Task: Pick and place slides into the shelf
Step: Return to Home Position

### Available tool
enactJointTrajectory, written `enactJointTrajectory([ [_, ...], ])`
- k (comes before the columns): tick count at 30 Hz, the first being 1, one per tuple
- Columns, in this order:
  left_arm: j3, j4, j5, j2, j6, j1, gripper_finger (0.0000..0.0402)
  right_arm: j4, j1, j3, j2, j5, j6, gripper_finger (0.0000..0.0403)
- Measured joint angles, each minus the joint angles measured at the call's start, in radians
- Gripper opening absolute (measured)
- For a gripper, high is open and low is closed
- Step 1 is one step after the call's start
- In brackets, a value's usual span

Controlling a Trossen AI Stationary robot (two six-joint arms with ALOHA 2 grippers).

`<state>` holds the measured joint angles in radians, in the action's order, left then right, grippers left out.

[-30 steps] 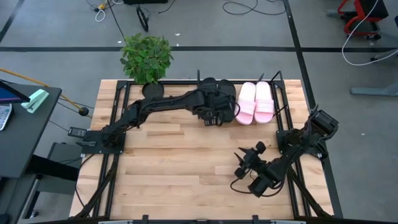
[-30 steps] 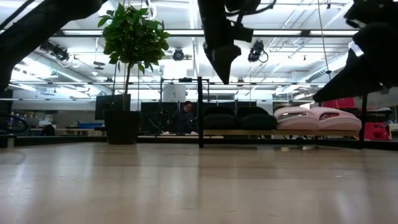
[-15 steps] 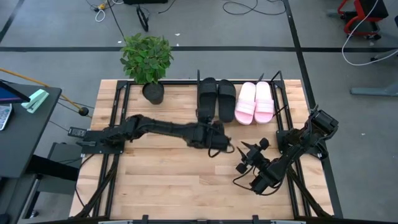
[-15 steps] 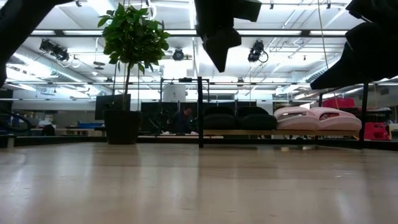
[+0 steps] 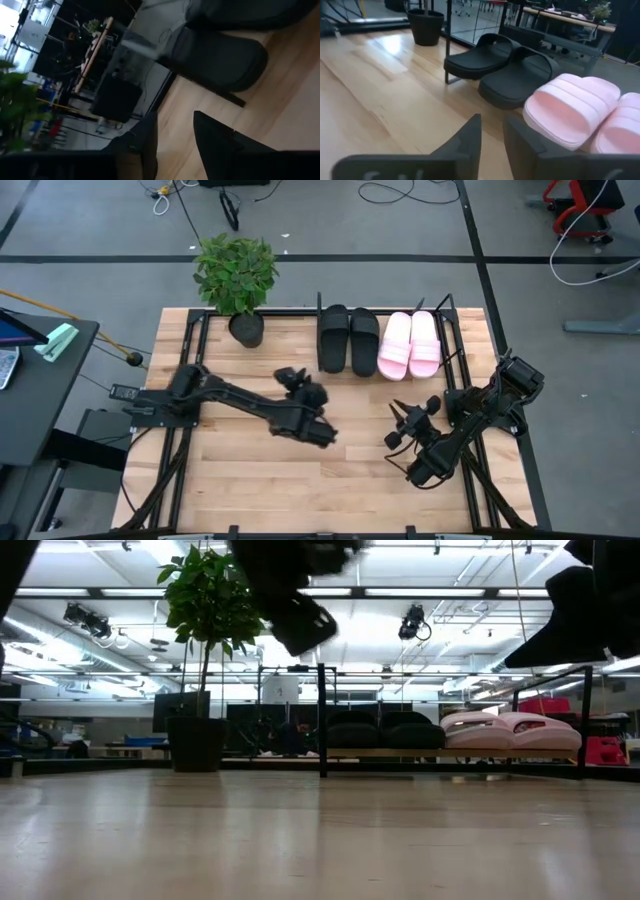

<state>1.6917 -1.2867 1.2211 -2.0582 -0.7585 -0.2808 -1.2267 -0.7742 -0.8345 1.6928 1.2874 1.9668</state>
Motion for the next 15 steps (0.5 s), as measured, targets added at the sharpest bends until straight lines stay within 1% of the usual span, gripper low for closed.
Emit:
enactJointTrajectory([
  [2, -0.104, 0.043, 0.011, 0.08, -0.046, -0.021, 0.0121, -0.034, 0.0, 0.0, 0.0, -0.019, 0.006, 0.0063],
  [4, -0.22, 0.124, 0.01, 0.162, -0.069, -0.043, 0.0108, -0.093, -0.001, 0.0, 0.0, -0.045, 0.045, 0.0037],
  [6, -0.339, 0.243, 0.009, 0.251, -0.061, -0.064, 0.0093, -0.167, -0.008, 0.0, 0.0, -0.066, 0.107, 0.0012],
  [8, -0.458, 0.407, 0.011, 0.337, -0.004, -0.085, 0.0076, -0.232, -0.022, 0.0, -0.001, -0.07, 0.175, 0.0008],
  [10, -0.574, 0.613, -0.002, 0.412, 0.108, -0.095, 0.0058, -0.279, -0.037, 0.0, -0.011, -0.075, 0.235, 0.0013],
  [12, -0.689, 0.858, -0.046, 0.476, 0.274, -0.095, 0.0039, -0.288, -0.048, 0.003, -0.036, -0.083, 0.233, 0.0012],
  [14, -0.813, 1.147, -0.142, 0.533, 0.476, -0.077, 0.0018, -0.294, -0.061, 0.012, -0.071, -0.065, 0.226, 0.0005],
  [15, -0.877, 1.307, -0.216, 0.558, 0.579, -0.061, 0.0009, -0.294, -0.067, 0.018, -0.093, -0.048, 0.219, 0.0005],
])
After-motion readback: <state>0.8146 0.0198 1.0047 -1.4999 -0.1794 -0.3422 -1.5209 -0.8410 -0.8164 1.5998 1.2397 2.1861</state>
